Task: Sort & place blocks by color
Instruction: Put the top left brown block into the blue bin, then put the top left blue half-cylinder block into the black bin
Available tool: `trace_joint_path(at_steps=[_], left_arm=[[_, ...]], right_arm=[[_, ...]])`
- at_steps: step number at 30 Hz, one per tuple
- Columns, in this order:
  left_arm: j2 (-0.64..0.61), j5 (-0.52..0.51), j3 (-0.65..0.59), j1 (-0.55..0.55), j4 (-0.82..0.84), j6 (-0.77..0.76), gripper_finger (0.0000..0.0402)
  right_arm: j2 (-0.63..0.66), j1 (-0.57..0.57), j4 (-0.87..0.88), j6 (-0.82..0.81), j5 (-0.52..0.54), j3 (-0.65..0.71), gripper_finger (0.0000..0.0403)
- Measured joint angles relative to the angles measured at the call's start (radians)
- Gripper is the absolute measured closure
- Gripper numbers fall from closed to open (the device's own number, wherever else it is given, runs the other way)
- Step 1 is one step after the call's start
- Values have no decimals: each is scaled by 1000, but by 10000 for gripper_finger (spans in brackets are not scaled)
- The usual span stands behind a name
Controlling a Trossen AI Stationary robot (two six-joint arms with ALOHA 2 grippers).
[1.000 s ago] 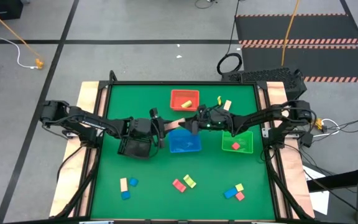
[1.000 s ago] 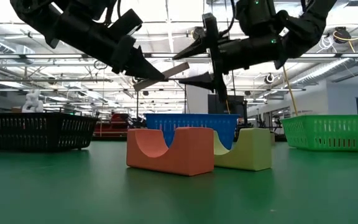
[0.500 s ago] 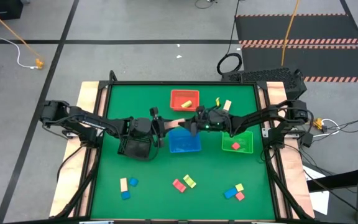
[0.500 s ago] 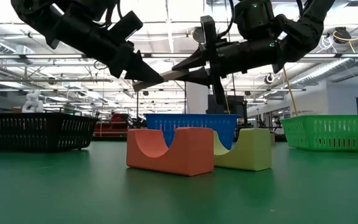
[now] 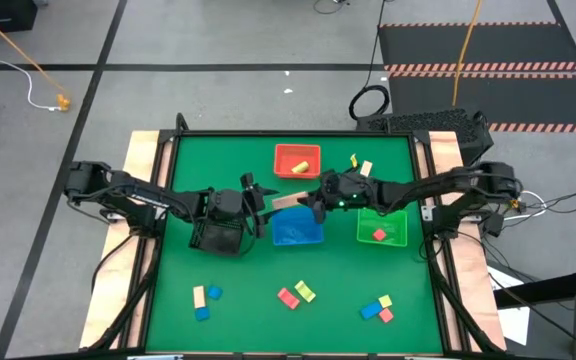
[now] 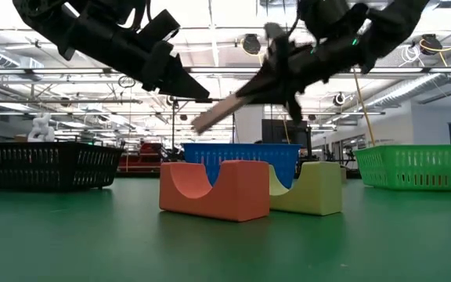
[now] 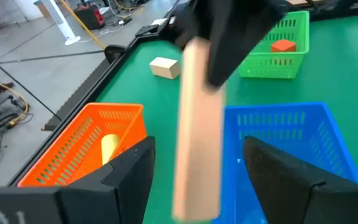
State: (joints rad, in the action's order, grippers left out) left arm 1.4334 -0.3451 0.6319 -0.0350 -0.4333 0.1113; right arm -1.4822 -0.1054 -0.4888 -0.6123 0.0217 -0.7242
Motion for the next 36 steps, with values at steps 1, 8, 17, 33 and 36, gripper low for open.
trace_joint_path(at_steps=[1,8,17,33,36], left_arm=[[-2,0,0,0,2,-9,155],[-3,-4,0,0,-17,-46,154],[-3,-24,0,0,-71,-42,154],[-3,-32,0,-4,-13,-213,153],[-3,-32,0,-19,25,-284,153]], right_arm=[[25,9,22,8,0,0,362],[90,100,153,24,3,0,362],[21,160,166,34,32,-1,358],[17,150,158,139,29,0,188],[39,133,160,169,29,0,173]])
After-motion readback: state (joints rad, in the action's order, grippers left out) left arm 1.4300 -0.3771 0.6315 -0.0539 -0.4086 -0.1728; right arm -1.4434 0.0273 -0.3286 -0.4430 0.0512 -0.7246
